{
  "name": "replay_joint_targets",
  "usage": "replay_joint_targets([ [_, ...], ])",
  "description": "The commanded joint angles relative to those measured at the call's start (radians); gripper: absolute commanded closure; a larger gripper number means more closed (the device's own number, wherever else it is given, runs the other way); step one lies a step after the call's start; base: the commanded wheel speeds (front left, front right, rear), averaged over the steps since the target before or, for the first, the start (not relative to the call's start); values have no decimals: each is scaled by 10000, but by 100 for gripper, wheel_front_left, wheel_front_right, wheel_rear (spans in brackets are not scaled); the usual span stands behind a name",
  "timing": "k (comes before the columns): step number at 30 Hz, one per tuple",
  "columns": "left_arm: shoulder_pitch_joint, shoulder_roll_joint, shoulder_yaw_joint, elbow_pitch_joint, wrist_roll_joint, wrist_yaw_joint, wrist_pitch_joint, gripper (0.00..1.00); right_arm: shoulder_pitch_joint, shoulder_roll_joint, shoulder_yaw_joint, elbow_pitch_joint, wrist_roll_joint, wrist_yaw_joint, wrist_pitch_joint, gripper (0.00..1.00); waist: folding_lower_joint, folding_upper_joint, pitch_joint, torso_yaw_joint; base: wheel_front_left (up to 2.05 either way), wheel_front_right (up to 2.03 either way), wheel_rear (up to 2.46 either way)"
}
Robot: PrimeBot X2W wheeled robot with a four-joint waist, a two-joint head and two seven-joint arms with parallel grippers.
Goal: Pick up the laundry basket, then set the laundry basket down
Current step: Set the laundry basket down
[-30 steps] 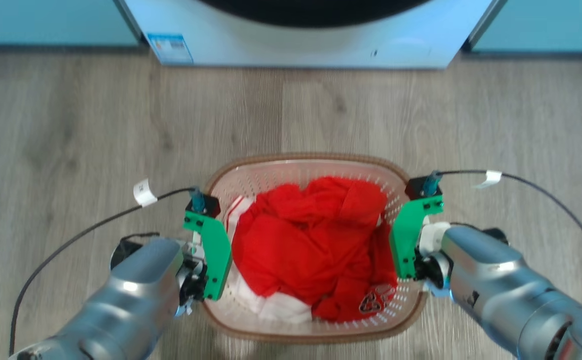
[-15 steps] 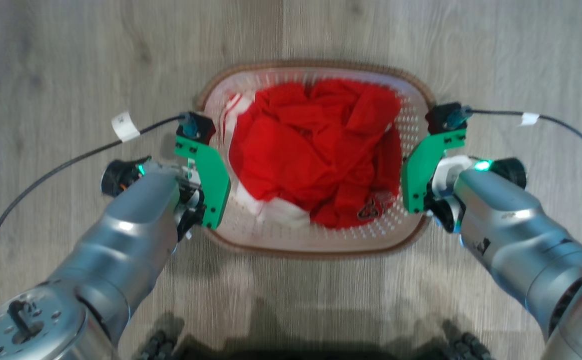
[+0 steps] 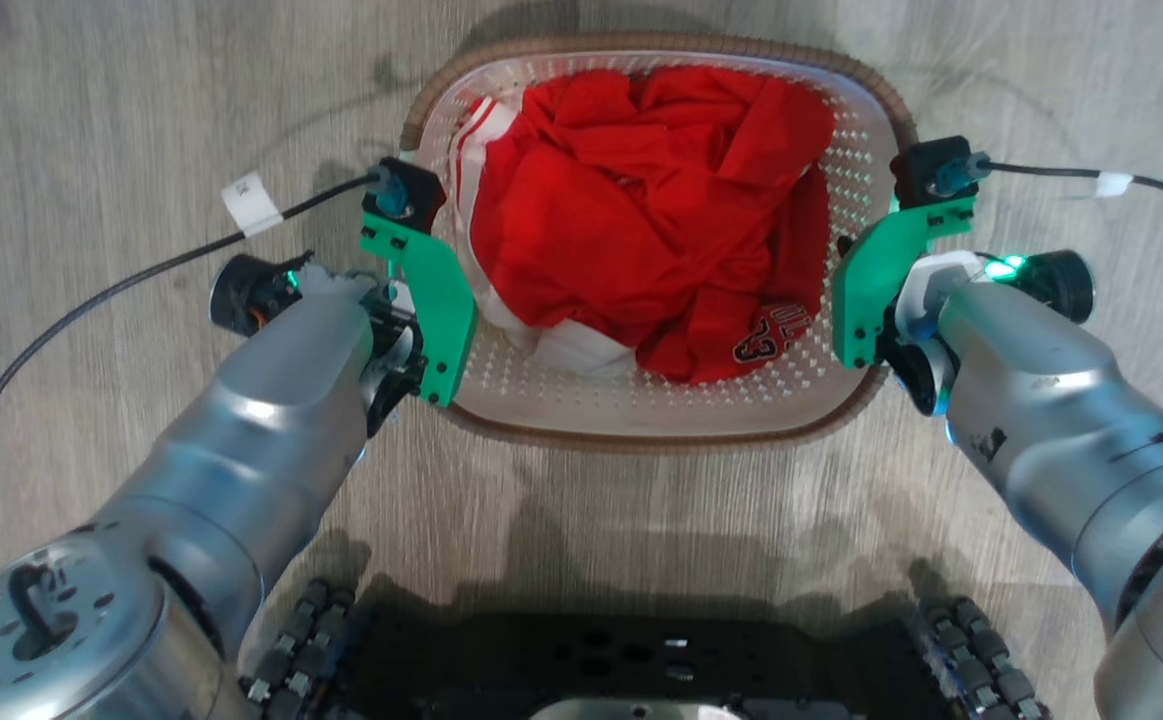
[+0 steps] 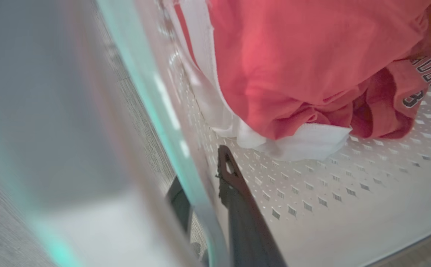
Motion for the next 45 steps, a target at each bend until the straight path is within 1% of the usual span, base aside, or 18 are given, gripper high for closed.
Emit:
replay_joint_targets([
  [1, -92, 70, -13, -235, 235, -4, -41, 100, 209, 92, 119, -44, -223, 71, -203, 100, -2, 0, 231, 106, 0, 0, 0],
  [6, -110, 69, -18, -491, 207, 216, -195, 100, 181, 140, 124, 39, -195, 71, -251, 100, -2, 0, 442, 151, 0, 0, 0],
  [11, -179, 69, -23, -612, 229, 333, -270, 100, 140, 145, 134, 89, -194, 71, -275, 100, -2, 0, 590, 142, 0, 0, 0],
  [25, -364, 68, -30, -547, 426, 391, -302, 100, 73, 97, 150, 161, -124, 71, -256, 100, -2, 0, 793, 199, 0, 0, 0],
  [27, -374, 68, -31, -538, 413, 444, -338, 100, 66, 83, 141, 172, -93, 71, -286, 59, -2, 0, 802, 214, 0, 0, 0],
  [28, -393, 68, -31, -531, 413, 517, -401, 84, 62, 77, 141, 181, -84, 71, -291, 26, -2, 0, 808, 221, 0, 0, 0],
  [29, -411, 68, -31, -523, 430, 613, -480, 55, 58, 71, 142, 192, -80, 71, -289, 0, -2, 0, 813, 226, 0, 0, 0],
  [30, -421, 68, -31, -505, 437, 771, -535, 0, 42, 61, 145, 222, -95, 71, -305, 0, -2, 0, 819, 229, 0, 0, 0],
  [32, -419, 68, -31, -479, 420, 897, -534, 0, 33, 63, 146, 248, -92, 71, -311, 0, -2, 0, 827, 228, 0, 0, 0],
  [45, -420, 68, -32, -510, 509, 1017, -449, 0, -57, 53, 162, 332, -140, 71, -367, 0, -2, 0, 882, 282, 0, 0, 0],
])
